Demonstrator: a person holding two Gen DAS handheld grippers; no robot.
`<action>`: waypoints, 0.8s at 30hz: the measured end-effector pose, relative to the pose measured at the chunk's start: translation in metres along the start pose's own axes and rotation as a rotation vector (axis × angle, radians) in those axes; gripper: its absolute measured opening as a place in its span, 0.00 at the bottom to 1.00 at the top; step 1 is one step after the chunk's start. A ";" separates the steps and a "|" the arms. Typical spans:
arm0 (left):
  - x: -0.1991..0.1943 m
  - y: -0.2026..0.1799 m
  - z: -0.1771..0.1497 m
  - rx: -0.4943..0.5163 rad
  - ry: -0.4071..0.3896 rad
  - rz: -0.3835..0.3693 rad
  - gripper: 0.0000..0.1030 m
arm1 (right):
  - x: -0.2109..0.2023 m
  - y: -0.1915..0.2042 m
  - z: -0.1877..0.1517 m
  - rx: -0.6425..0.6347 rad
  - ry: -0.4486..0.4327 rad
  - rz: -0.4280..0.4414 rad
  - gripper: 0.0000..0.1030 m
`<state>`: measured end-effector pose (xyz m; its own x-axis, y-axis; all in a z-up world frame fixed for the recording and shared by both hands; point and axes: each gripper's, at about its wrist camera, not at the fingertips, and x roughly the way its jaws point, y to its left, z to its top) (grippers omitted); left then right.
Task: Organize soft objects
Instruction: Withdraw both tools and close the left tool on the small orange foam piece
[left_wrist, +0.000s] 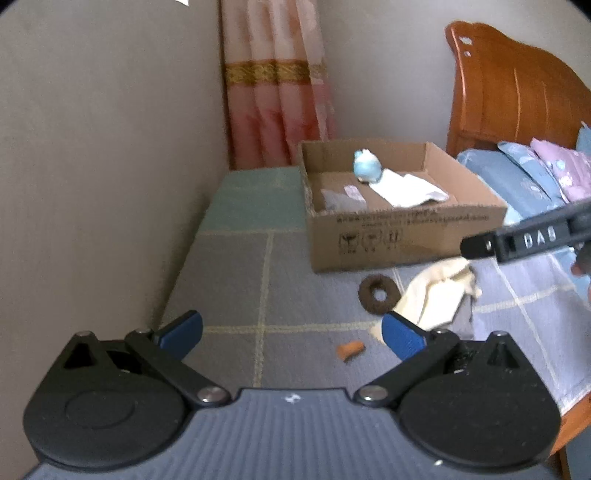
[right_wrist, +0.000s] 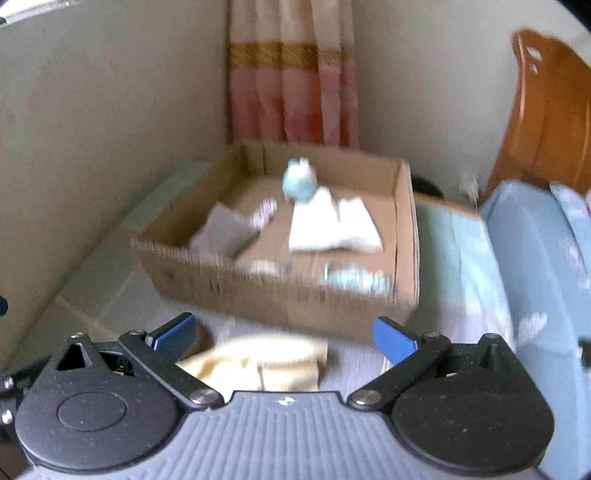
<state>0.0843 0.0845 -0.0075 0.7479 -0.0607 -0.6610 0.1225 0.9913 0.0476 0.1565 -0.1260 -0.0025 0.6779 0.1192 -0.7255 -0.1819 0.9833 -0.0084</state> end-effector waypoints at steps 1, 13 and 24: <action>0.002 -0.002 -0.002 0.006 0.006 -0.007 0.99 | 0.000 0.000 -0.009 0.010 0.007 -0.004 1.00; 0.046 -0.016 -0.021 0.019 0.121 -0.058 0.99 | 0.007 0.010 -0.063 0.008 0.050 -0.074 1.00; 0.084 -0.018 -0.017 -0.048 0.157 -0.015 0.99 | 0.014 0.004 -0.074 -0.011 0.079 -0.053 1.00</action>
<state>0.1333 0.0637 -0.0766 0.6344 -0.0599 -0.7707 0.0987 0.9951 0.0039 0.1126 -0.1309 -0.0642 0.6283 0.0549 -0.7761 -0.1552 0.9863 -0.0559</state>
